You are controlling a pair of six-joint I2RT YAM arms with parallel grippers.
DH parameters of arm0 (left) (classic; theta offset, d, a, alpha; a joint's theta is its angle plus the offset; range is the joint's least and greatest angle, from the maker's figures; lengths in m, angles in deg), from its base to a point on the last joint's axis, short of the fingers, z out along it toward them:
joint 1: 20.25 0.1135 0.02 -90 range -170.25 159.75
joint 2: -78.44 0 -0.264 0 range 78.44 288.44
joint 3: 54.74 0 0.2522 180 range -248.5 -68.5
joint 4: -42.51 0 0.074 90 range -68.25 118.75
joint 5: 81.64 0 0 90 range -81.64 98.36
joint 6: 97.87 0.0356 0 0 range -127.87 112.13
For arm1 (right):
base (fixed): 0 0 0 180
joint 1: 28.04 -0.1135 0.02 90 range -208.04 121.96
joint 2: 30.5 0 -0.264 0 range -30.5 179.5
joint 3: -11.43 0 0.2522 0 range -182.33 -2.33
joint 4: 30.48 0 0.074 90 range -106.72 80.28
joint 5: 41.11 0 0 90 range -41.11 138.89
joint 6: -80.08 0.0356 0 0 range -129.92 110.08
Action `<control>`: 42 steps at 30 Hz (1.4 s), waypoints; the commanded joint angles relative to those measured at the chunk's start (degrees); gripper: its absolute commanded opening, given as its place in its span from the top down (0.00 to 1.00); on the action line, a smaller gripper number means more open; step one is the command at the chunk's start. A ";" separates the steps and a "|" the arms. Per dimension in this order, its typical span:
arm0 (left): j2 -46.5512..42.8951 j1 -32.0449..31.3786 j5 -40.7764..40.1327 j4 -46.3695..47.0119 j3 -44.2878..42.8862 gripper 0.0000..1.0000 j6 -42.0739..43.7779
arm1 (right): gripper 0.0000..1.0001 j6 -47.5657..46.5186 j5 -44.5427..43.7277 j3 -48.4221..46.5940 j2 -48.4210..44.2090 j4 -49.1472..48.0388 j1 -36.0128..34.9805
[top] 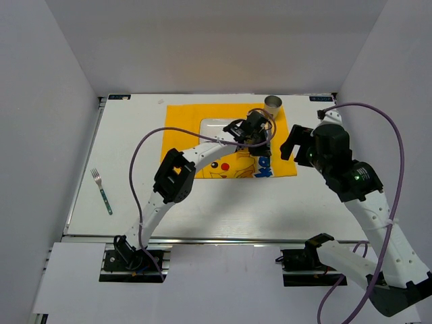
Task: Set the dinner table for one person
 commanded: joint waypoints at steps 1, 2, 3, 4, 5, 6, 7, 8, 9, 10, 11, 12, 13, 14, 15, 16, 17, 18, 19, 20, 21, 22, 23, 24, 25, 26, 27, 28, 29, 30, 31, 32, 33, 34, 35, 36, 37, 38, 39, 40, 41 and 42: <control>1.83 -1.64 1.34 6.43 -4.72 1.00 -3.07 | 0.11 0.30 -0.86 -1.69 -1.49 0.89 0.10; 2.27 -1.65 1.43 7.31 -4.46 1.00 -3.43 | 0.11 0.21 -0.87 -1.60 -1.58 0.98 -0.08; 2.71 -1.65 1.60 8.19 -4.37 1.00 -3.69 | 0.11 0.13 -0.69 -1.60 -1.58 0.98 0.18; 3.76 -1.65 1.78 9.42 -4.55 1.00 -4.22 | 0.11 0.04 -0.69 -1.52 -1.58 1.07 0.27; 4.12 -1.65 2.39 10.39 -4.46 1.00 -4.48 | 0.11 -0.05 -0.86 -1.52 -1.58 1.16 0.19; 4.56 -1.65 2.83 11.44 -4.55 1.00 -4.49 | 0.11 -0.23 -0.87 -1.43 -1.66 1.24 0.19; 5.00 -1.65 3.01 12.84 -4.81 1.00 -5.01 | 0.11 -0.23 -0.60 -1.25 -1.58 1.16 0.27; 5.70 -1.65 2.75 13.64 -4.81 1.00 -5.28 | 0.11 -0.31 -0.60 -0.90 -1.66 1.16 0.19; 6.05 -1.65 2.57 14.26 -4.81 1.00 -5.45 | 0.11 -0.49 -0.52 -0.64 -1.84 1.16 0.19; 6.32 -1.65 2.66 15.40 -4.90 1.00 -5.98 | 0.11 -0.58 -0.60 -0.29 -1.93 0.98 0.19; 6.84 -1.65 2.66 16.10 -4.99 1.00 -6.24 | 0.11 -0.67 -0.78 0.59 -2.36 0.89 0.19; 7.19 -1.65 2.31 16.46 -4.90 1.00 -6.51 | 0.11 -0.67 -0.78 1.03 -2.45 0.89 0.27; 7.37 -1.65 2.39 17.51 -4.99 1.00 -7.38 | 0.11 -0.75 -0.95 1.47 -2.80 0.72 0.36; 7.81 -1.65 2.39 17.78 -5.07 1.00 -7.82 | 0.11 -0.84 -1.13 2.17 -2.89 0.63 0.19; 8.07 -1.65 2.31 18.04 -5.16 1.00 -8.18 | 0.11 -0.93 -1.22 2.35 -2.98 0.63 0.27; 8.16 -1.65 2.31 18.31 -5.08 1.00 -9.05 | 0.11 -0.93 -1.30 2.53 -3.07 0.54 0.19; 8.34 -1.65 2.13 18.66 -5.16 1.00 -9.32 | 0.11 -1.02 -1.31 2.88 -3.07 0.54 0.45; 8.86 -1.65 2.56 18.92 -5.34 1.00 -9.50 | 0.11 -1.11 -1.22 2.79 -3.16 0.37 0.36; 9.04 -1.65 2.48 19.01 -5.43 1.00 -9.76 | 0.11 -1.02 -1.22 2.88 -3.16 0.45 0.27; 9.31 -1.65 2.48 19.01 -5.51 1.00 -9.93 | 0.11 -1.11 -1.22 3.05 -3.25 0.37 0.27; 9.57 -1.65 2.83 19.19 -5.51 1.00 -10.37 | 0.11 -1.19 -1.13 3.14 -3.33 0.28 0.36; 9.75 -1.65 2.83 19.45 -5.60 1.00 -10.29 | 0.11 -1.19 -1.22 3.23 -3.33 0.02 0.27; 10.01 -1.65 3.01 19.45 -5.78 1.00 -10.46 | 0.11 -1.19 -1.22 3.23 -3.42 0.01 0.36; 10.18 -1.65 3.18 19.80 -5.78 1.00 -10.64 | 0.11 -1.19 -0.96 3.41 -3.25 -0.07 0.36; 10.45 -1.65 3.27 19.72 -5.86 1.00 -10.73 | 0.11 -1.19 -0.87 3.41 -3.33 -0.16 0.36; 10.62 -1.65 3.27 19.71 -6.04 1.00 -10.99 | 0.11 -1.19 -0.69 3.75 -3.33 -0.42 0.36; 10.89 -1.65 3.36 19.80 -6.13 1.00 -11.08 | 0.11 -1.19 -0.60 3.93 -3.42 -0.51 0.36; 10.98 -1.65 3.36 19.80 -6.13 1.00 -11.08 | 0.11 -1.19 -0.60 4.02 -3.42 -0.77 0.27; 11.15 -1.65 3.45 19.80 -6.04 1.00 -11.08 | 0.11 -1.19 -0.69 4.20 -3.42 -0.78 0.36; 11.15 -1.65 3.10 19.89 -6.04 1.00 -11.17 | 0.11 -1.19 -0.52 4.20 -3.42 -0.78 0.36; 11.15 -1.65 2.84 19.80 -6.04 1.00 -11.17 | 0.11 -1.19 -0.60 4.20 -3.42 -0.78 0.36; 11.33 -1.65 2.83 19.98 -6.22 1.00 -11.34 | 0.11 -1.19 -0.69 4.20 -3.51 -0.78 0.45; 11.42 -1.65 2.83 20.06 -6.13 1.00 -11.34 | 0.11 -1.11 -0.86 4.37 -3.68 -0.78 0.45; 11.59 -1.65 3.01 20.50 -6.22 1.00 -11.26 | 0.11 -1.19 -0.95 4.37 -3.77 -0.86 0.45; 11.77 -1.65 3.10 20.59 -6.30 1.00 -11.43 | 0.11 -1.02 -1.21 4.37 -4.03 -0.86 0.54; 12.12 -1.65 3.27 20.68 -6.48 1.00 -11.43 | 0.11 -0.93 -1.30 4.29 -4.04 -0.86 0.36; 12.29 -1.65 3.19 20.59 -6.48 0.96 -11.52 | 0.11 -0.93 -1.39 4.29 -4.12 -0.86 0.36; 12.38 -1.65 3.27 20.77 -6.48 0.94 -11.52 | 0.11 -0.76 -1.48 4.29 -4.39 -0.86 0.36; 12.73 -1.65 3.53 20.77 -6.57 0.90 -11.43 | 0.11 -0.75 -1.31 4.29 -4.48 -0.86 0.53; 12.91 -1.65 3.45 20.68 -6.48 0.89 -11.52 | 0.11 -0.84 -1.31 4.20 -4.56 -0.95 0.54; 13.00 -1.65 3.36 20.51 -6.57 0.87 -11.52 | 0.11 -0.76 -1.31 4.11 -4.56 -0.78 0.45; 13.09 -1.65 3.27 20.51 -6.48 0.85 -11.43 | 0.11 -0.84 -1.31 4.02 -4.56 -0.78 0.45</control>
